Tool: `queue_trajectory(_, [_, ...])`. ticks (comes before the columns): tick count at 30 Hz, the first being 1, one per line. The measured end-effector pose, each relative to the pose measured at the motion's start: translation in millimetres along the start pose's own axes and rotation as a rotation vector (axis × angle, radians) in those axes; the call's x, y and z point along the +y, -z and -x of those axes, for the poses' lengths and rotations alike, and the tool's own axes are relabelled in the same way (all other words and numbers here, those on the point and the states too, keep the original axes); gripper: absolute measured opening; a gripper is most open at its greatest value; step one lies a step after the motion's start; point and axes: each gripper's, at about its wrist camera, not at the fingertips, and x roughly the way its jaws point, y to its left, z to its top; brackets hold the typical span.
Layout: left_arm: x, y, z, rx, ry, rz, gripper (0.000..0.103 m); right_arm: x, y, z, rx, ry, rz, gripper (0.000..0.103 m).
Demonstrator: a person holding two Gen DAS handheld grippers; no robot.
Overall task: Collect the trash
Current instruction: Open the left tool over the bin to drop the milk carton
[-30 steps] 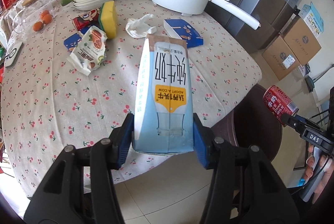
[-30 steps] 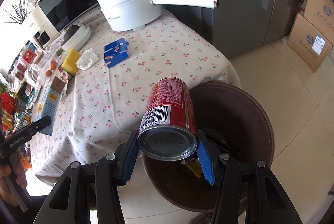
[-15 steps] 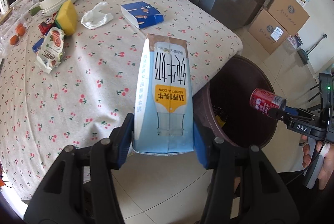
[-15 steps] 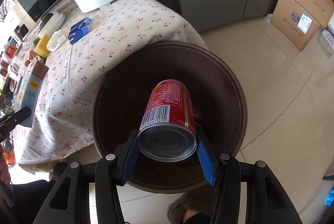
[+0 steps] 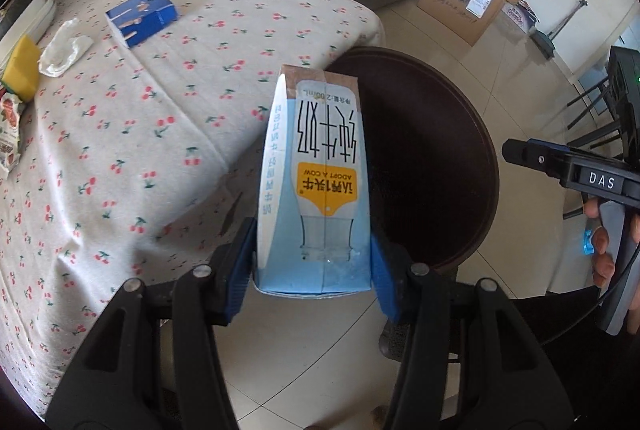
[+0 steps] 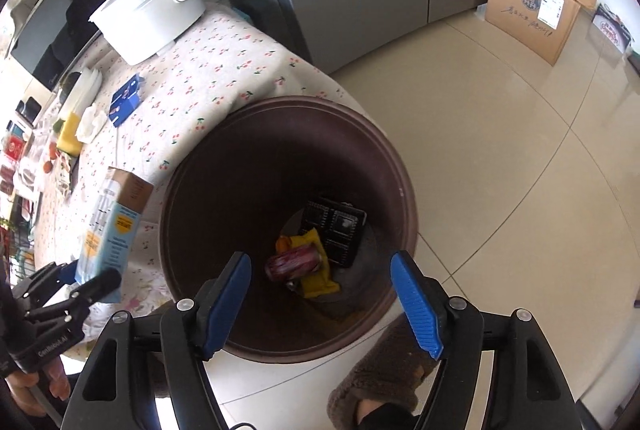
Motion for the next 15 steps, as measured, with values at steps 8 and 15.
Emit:
queue_trajectory(8, [-18.9, -12.0, -25.1, 0.017, 0.071, -0.036, 0.057, -19.8, 1.9, 4.9, -0.007, 0.011, -0.047, 0.074])
queue_trajectory(15, [1.4, -16.5, -4.8, -0.049, 0.023, 0.004, 0.086, -25.3, 0.0, 6.7, -0.014, 0.017, -0.060, 0.075])
